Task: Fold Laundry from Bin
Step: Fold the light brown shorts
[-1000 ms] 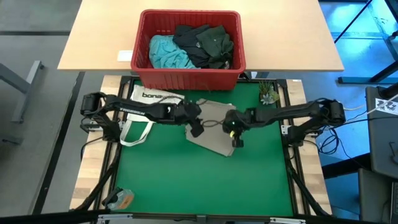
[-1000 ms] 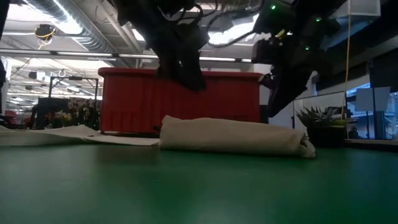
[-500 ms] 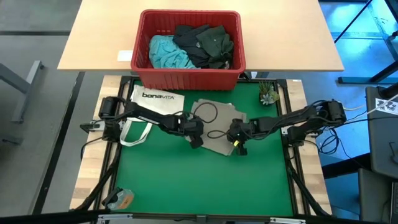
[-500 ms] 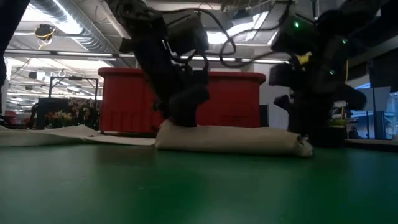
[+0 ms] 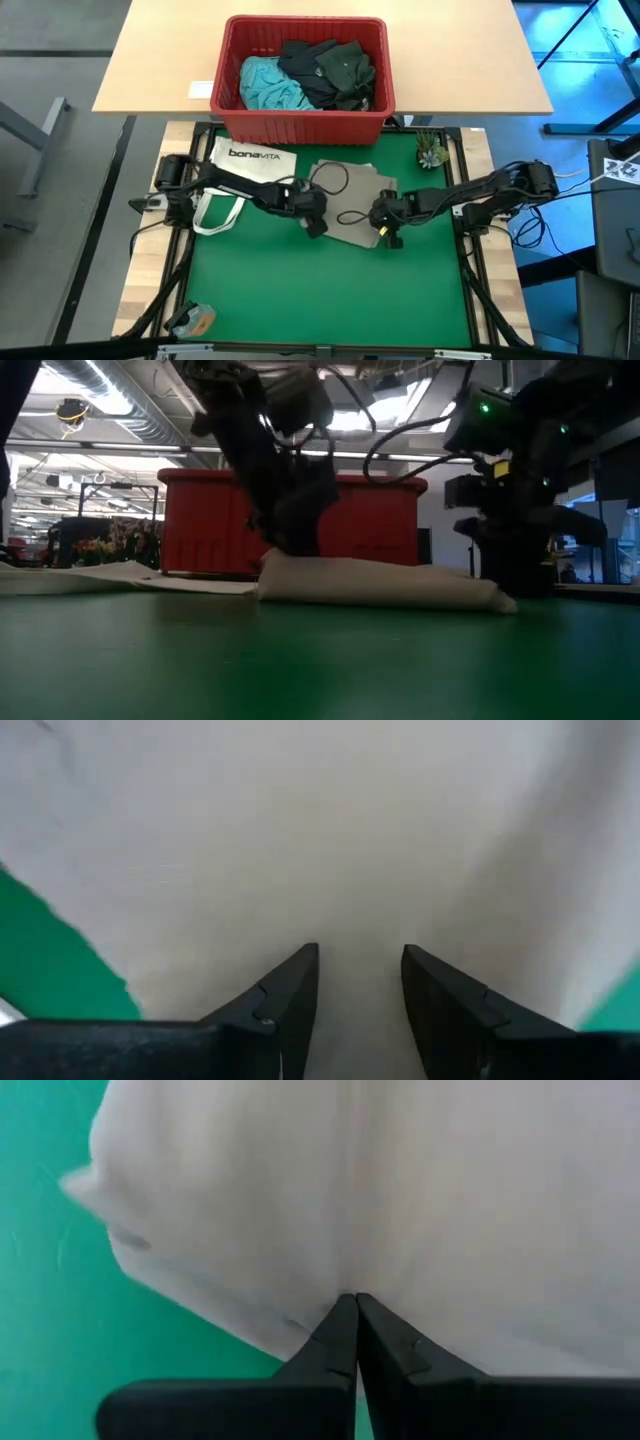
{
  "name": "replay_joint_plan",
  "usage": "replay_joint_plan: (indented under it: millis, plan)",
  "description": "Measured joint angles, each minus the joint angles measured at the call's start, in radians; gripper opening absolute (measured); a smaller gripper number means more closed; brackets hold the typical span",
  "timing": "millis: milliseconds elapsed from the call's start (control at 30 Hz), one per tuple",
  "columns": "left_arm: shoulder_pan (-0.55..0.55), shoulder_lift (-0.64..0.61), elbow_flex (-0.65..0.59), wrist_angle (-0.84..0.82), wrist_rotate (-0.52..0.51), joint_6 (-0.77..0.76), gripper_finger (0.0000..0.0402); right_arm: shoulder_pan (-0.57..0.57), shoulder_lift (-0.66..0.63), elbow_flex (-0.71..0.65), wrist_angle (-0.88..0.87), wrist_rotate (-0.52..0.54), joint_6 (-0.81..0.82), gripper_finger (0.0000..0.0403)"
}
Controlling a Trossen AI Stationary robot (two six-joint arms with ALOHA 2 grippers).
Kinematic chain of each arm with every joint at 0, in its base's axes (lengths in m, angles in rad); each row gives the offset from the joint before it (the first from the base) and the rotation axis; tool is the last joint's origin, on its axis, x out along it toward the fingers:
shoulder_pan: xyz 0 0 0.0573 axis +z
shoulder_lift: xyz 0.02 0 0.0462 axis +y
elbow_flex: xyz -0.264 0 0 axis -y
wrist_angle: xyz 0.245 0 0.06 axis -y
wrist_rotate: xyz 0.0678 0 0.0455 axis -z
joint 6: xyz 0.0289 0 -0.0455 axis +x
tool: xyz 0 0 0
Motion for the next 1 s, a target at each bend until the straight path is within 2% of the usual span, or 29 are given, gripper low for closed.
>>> replay_joint_plan:
  millis: [167,367,567,800,1000]
  plan:
    - [0.000,-0.081,0.000,-0.010,-0.003,0.004,0.0141,0.000,-0.042,0.078,-0.096,0.073,0.000,0.0007]
    - [0.003,-0.179,0.000,-0.011,-0.018,0.034,0.0141,0.000,-0.058,0.093,-0.011,0.053,0.000,0.0007]
    - [0.008,-0.259,0.000,-0.004,-0.067,0.060,0.0141,0.000,-0.004,0.093,0.040,0.050,0.000,0.0007]
    - [0.016,-0.316,0.000,0.002,-0.068,0.061,0.0141,-0.005,0.087,0.093,0.059,0.150,-0.037,0.0007]
    - [0.016,-0.315,0.000,0.005,-0.074,0.061,0.0141,-0.077,0.132,0.093,0.091,0.212,-0.067,0.0007]
